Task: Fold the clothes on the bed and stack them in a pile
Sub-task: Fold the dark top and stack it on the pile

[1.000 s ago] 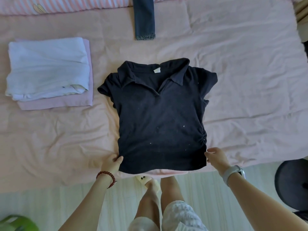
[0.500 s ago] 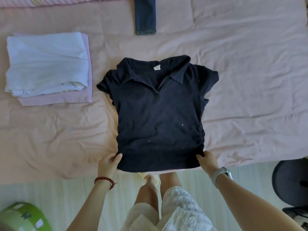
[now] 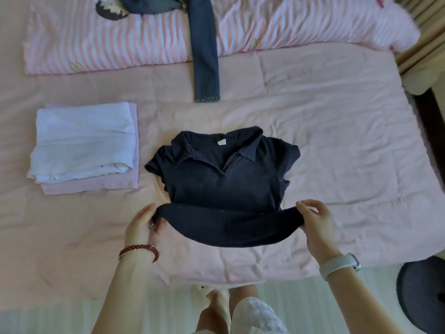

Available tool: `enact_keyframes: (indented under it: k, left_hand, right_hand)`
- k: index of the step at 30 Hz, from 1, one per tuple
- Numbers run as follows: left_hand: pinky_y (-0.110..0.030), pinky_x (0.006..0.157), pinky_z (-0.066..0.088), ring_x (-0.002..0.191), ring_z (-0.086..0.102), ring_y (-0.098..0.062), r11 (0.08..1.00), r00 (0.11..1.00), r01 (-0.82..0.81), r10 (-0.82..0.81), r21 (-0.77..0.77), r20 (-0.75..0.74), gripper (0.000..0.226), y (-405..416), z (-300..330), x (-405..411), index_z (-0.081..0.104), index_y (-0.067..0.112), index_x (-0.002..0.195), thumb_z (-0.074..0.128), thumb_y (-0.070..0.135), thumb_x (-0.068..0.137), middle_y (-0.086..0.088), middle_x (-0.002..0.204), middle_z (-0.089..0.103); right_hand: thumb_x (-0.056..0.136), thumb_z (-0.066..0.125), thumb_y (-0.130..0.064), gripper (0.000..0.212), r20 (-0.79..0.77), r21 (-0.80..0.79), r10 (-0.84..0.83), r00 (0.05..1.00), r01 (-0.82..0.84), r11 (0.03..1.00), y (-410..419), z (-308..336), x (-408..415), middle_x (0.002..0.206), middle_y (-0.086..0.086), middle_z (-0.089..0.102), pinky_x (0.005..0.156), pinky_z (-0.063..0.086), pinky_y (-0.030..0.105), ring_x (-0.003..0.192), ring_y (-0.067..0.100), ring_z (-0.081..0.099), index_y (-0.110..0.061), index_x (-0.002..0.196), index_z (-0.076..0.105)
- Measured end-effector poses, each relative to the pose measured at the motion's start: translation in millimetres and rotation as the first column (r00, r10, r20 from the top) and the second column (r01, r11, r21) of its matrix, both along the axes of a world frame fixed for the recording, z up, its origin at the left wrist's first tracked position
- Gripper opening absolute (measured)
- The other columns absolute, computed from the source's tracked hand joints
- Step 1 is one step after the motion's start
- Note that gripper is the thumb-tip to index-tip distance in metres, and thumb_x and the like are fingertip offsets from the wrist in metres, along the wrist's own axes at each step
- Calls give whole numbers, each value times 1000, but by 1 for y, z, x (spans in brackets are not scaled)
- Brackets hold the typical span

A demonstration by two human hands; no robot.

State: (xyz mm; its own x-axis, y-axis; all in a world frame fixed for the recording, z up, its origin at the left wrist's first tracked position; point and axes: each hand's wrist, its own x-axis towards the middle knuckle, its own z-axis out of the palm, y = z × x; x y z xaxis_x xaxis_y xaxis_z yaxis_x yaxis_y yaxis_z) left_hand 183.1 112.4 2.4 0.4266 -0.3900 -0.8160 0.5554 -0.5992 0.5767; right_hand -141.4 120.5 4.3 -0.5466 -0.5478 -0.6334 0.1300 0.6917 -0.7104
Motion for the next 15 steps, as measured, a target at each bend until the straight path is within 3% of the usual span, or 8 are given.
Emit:
enact_keyframes:
  k: [2, 5, 7, 9, 11, 13, 15]
  left_hand:
    - [-13, 49, 50, 59, 64, -7, 981, 972, -191, 186, -23, -145, 14, -40, 8, -2, 57, 6, 78, 56, 11, 92, -5, 81, 60]
    - [-18, 53, 54, 77, 62, -14, 949, 922, -298, 259, -101, -286, 14, -97, 16, -4, 58, 2, 83, 54, 11, 93, -9, 86, 62]
    - [-24, 58, 57, 79, 64, -19, 938, 927, -299, 241, -175, -288, 13, -128, 16, -4, 58, 1, 86, 53, 10, 93, -12, 89, 64]
    - [-31, 68, 58, 86, 64, -23, 944, 943, -240, 172, -226, -284, 14, -148, 9, -5, 56, 2, 94, 50, 13, 95, -13, 95, 64]
    - [-31, 75, 52, 91, 60, -21, 969, 981, -121, 83, -217, -177, 13, -157, -3, -8, 54, 7, 105, 48, 14, 95, -7, 97, 61]
    - [-30, 78, 46, 86, 56, -18, 989, 989, 112, -102, -93, 107, 13, -157, -19, -8, 56, 14, 102, 51, 11, 90, -5, 89, 59]
    - [-32, 77, 40, 83, 50, -23, 931, 862, 354, -360, 84, 356, 18, -150, -35, -9, 60, 9, 97, 51, 12, 81, -17, 87, 56]
  right_hand:
    - [85, 59, -5, 16, 33, -63, -15, 999, 17, 998, -42, 7, 4, 70, 8, 55, 57, 45, 27, 64, 17, 51, -13, 72, 57]
    - [88, 58, -9, 14, 107, -121, -33, 994, 46, 992, -107, 8, 10, 74, 8, 55, 57, 48, 25, 71, 18, 53, -11, 74, 59]
    - [92, 55, -14, 8, 210, -142, -39, 977, 70, 987, -145, 6, 15, 84, 9, 58, 59, 52, 22, 75, 18, 60, -8, 90, 60]
    - [97, 46, -16, 24, 385, -178, -33, 922, 109, 978, -171, 0, 17, 103, 14, 58, 71, 54, 27, 86, 24, 65, -10, 120, 48]
    - [98, 40, -12, 43, 385, -153, 50, 922, 11, 988, -182, -11, 19, 117, 18, 53, 80, 52, 31, 96, 29, 63, -12, 140, 31]
    - [97, 40, -8, 43, 210, -70, 173, 962, -162, 984, -181, -23, 23, 119, 15, 54, 79, 52, 30, 93, 25, 61, -11, 140, 35]
    - [95, 39, -7, 39, -2, 10, 315, 949, -315, 949, -174, -38, 22, 117, 13, 58, 84, 51, 33, 92, 22, 59, -11, 134, 44]
